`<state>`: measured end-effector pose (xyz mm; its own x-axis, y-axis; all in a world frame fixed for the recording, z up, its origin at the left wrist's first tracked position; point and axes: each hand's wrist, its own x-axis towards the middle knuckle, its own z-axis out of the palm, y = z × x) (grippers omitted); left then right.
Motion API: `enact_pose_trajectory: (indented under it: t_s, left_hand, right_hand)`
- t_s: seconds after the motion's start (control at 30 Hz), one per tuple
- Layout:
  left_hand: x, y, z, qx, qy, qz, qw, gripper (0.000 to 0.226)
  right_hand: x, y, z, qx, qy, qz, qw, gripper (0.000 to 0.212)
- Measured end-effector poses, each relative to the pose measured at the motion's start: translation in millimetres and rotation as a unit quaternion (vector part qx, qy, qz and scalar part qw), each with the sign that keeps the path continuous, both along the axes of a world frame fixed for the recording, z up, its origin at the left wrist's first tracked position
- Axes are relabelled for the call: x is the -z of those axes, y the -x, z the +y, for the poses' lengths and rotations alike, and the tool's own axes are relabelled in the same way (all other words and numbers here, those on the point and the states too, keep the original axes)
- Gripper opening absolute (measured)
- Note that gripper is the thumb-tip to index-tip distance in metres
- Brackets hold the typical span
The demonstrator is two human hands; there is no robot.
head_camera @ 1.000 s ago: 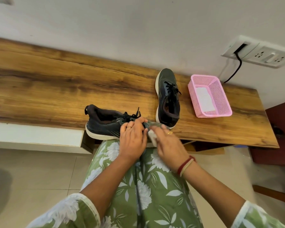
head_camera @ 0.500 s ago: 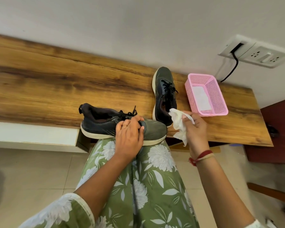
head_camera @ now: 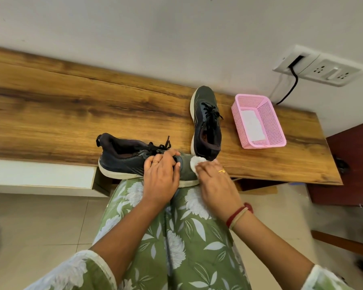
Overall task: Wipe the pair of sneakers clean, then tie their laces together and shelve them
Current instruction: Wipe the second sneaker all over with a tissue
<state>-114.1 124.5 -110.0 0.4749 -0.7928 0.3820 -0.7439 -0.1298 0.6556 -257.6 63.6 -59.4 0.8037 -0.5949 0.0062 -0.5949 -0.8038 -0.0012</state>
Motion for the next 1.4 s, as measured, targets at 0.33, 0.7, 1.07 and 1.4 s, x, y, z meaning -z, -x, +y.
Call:
enact_pose_trajectory:
  t_s: [0.33, 0.7, 1.07, 1.4]
  left_hand:
    - [-0.7, -0.1, -0.4, 0.001, -0.003, 0.001, 1.0, 0.022]
    - [-2.4, 0.9, 0.0, 0.004, 0.002, 0.008, 1.0, 0.022]
    - [-1.5, 1.4, -0.5, -0.006, 0.001, -0.003, 1.0, 0.029]
    - [0.9, 1.5, 0.2, -0.008, 0.007, 0.003, 1.0, 0.025]
  right_hand:
    - [-3.5, -8.0, 8.5, -0.068, -0.034, 0.014, 0.997, 0.032]
    - [-10.4, -12.0, -7.9, 0.02, -0.038, 0.043, 0.998, 0.026]
    - [-10.3, -19.1, 15.2, 0.009, -0.066, 0.056, 0.996, 0.032]
    - [-20.8, -17.8, -6.5, 0.003, -0.064, 0.094, 0.994, 0.051]
